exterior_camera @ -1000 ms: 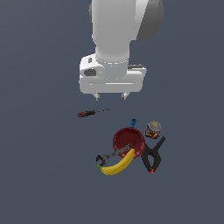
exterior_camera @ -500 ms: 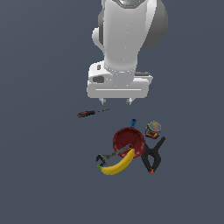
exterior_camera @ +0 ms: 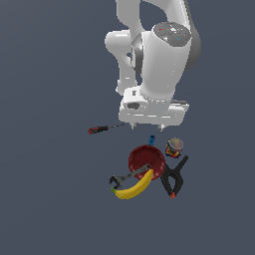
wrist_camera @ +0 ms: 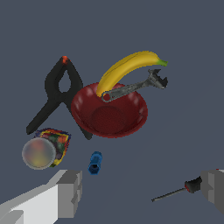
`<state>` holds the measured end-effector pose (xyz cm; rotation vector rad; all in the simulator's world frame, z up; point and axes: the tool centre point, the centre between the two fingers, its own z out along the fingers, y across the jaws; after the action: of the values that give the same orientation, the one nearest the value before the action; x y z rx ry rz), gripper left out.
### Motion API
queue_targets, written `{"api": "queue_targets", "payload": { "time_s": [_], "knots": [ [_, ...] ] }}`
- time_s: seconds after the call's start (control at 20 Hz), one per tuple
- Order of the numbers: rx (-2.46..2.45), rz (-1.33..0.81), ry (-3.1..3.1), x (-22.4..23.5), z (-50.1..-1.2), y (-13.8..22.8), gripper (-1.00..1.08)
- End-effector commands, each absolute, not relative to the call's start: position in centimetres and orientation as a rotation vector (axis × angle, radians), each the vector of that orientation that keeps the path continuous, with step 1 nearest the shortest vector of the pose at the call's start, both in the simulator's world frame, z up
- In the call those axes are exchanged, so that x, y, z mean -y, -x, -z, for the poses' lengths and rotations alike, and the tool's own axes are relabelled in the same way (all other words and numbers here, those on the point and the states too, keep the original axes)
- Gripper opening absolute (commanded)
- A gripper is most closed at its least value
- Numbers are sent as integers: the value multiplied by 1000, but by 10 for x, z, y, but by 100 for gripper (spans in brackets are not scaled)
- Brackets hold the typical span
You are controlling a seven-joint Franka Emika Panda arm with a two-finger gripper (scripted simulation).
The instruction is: Pick up a designated object from a clutter of objects.
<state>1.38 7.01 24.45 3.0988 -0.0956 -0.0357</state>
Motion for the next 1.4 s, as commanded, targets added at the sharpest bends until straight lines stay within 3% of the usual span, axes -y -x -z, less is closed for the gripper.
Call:
{"api": "queue_targets", "payload": {
  "time_s": [0.0, 0.75, 1.35],
  "knots": [
    [142, 28, -3098, -88, -229, -15, 100],
    [411, 0, -3097, -192, -142, 1, 100],
    [518, 0, -3098, -230, -109, 16, 100]
  ]
}}
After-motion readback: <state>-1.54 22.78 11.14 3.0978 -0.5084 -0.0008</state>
